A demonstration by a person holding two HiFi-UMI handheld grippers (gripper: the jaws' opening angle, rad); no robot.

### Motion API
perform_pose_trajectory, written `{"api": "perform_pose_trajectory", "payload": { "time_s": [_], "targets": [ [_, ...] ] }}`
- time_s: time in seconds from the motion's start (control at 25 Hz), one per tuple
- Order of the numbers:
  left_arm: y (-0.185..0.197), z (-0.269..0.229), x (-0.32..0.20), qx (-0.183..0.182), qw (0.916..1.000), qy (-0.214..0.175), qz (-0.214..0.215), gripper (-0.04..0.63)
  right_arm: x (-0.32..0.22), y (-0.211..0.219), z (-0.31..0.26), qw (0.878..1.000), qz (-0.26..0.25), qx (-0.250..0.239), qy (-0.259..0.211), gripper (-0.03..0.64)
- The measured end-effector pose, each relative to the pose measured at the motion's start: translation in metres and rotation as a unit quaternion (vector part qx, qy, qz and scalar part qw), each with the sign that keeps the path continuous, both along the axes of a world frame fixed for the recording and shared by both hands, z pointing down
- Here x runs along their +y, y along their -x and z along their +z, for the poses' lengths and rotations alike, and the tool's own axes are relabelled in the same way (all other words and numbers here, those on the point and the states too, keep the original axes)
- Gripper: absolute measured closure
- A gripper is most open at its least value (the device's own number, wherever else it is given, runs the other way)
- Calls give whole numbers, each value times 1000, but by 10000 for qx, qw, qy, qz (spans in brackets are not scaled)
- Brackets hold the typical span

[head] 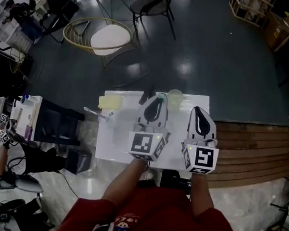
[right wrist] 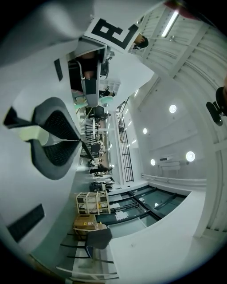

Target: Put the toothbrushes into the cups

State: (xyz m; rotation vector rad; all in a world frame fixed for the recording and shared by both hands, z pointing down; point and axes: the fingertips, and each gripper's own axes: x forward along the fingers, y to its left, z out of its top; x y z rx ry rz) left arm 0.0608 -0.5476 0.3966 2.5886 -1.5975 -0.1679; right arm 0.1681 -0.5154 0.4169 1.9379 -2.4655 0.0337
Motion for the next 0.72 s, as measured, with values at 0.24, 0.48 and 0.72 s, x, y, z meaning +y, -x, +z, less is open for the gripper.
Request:
{"api": "perform_pose_trajectory", "payload": {
  "time_s": [0.24, 0.48, 0.72],
  "targets": [
    [-17, 23, -31, 12, 9992, 344, -187, 555, -30, -21, 22, 9994, 3, -225, 245, 586],
    [-26, 53, -52, 71, 9980, 558, -286, 555, -51, -37, 47, 9984, -23, -333, 457, 586],
    [-27, 90, -66, 309, 9948, 861, -448, 555, -62, -44, 74, 9971, -81, -335, 674, 586]
  ]
}}
